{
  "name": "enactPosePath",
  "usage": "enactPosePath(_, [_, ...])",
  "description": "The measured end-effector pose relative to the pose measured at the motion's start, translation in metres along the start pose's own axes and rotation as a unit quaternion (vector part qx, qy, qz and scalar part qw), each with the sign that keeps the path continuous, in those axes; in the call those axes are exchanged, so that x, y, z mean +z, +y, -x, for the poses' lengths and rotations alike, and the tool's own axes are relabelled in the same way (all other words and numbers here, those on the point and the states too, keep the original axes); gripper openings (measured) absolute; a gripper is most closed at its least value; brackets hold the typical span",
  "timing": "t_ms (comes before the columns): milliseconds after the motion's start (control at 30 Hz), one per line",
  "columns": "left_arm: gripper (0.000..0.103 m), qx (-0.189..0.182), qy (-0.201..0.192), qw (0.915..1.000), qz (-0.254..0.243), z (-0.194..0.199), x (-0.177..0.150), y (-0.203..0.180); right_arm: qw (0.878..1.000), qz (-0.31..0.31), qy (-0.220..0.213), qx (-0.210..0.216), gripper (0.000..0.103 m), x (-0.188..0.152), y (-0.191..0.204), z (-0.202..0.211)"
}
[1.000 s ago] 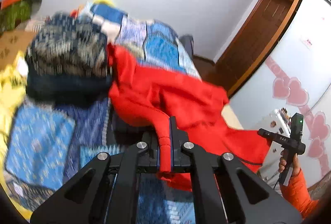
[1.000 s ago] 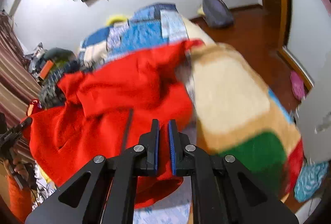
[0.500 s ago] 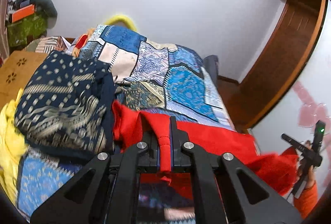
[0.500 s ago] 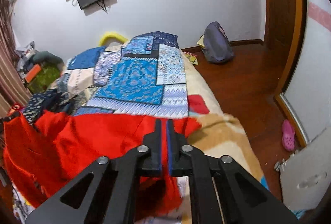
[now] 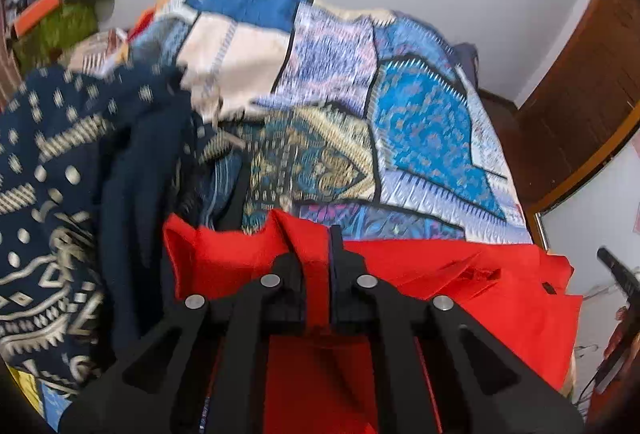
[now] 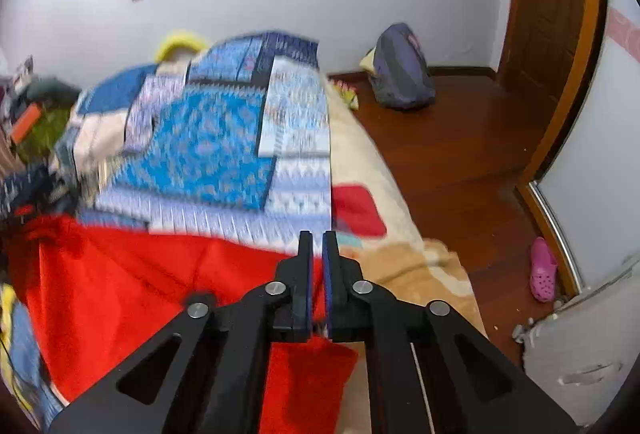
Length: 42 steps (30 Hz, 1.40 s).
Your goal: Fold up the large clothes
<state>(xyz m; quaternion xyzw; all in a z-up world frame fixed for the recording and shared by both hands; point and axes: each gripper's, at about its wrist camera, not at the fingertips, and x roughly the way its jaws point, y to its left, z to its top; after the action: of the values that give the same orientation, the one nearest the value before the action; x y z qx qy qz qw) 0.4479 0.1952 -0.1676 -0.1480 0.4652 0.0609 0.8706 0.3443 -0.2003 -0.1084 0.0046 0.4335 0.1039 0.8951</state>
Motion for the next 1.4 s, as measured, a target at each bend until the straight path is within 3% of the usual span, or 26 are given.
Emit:
enactPosePath(67, [0.014,-0.004,0.002,1.0,-0.002,0.004,-0.004,0.001,1.0,0.007,0.024,0.006,0.02,-0.008,-0.001,-0.004])
enactPosePath(133, [0.042,-0.003,-0.001,0.9999,-0.011,0.012,-0.007,-0.001,0.999,0.009,0.04,0.012,0.044,-0.021,-0.004,-0.003])
enactPosePath(167, [0.05,-0.002,-0.008,0.9998,-0.019,0.02,-0.008,-0.003,0.999,0.009,0.044,0.012,0.048,-0.026,-0.005,-0.003])
enactPosePath(233, [0.066,0.003,-0.03,0.999,-0.033,0.037,-0.01,-0.007,0.999,0.007,0.049,0.014,0.05,-0.038,-0.008,-0.002])
enactPosePath(433, [0.083,0.01,-0.058,0.9961,-0.065,0.079,-0.016,-0.01,0.994,-0.052,0.079,0.047,0.051,-0.066,-0.027,0.003])
enactPosePath(733, [0.083,0.007,-0.014,0.9942,-0.107,0.06,-0.06,-0.021,0.985,-0.107,0.105,0.081,0.051,-0.088,-0.04,-0.015])
enactPosePath(867, [0.083,0.022,-0.022,0.9873,-0.156,0.052,-0.073,-0.04,0.984,-0.116,0.107,0.088,0.051,-0.085,-0.039,-0.029])
enactPosePath(967, [0.083,0.033,-0.036,0.9818,-0.183,0.049,-0.069,-0.05,0.981,-0.13,0.102,0.1,0.051,-0.08,-0.042,-0.037])
enactPosePath(1167, [0.083,0.049,-0.064,0.9812,-0.175,0.039,-0.029,-0.045,0.976,-0.155,0.086,0.126,0.051,-0.084,-0.047,-0.049])
enactPosePath(1267, [0.08,0.038,-0.062,0.982,-0.174,0.03,-0.008,-0.04,0.98,-0.136,0.071,0.125,0.038,-0.087,-0.042,-0.047])
enactPosePath(1300, [0.078,0.036,-0.059,0.9817,-0.178,0.026,-0.005,-0.039,0.981,-0.131,0.069,0.128,0.026,-0.087,-0.04,-0.047])
enactPosePath(1367, [0.071,0.035,-0.043,0.98,-0.191,0.015,0.001,-0.04,0.981,-0.13,0.07,0.123,0.022,-0.088,-0.039,-0.048])
enactPosePath(1400, [0.063,0.043,-0.035,0.9786,-0.198,0.008,0.003,-0.041,0.982,-0.129,0.067,0.119,0.02,-0.088,-0.039,-0.048])
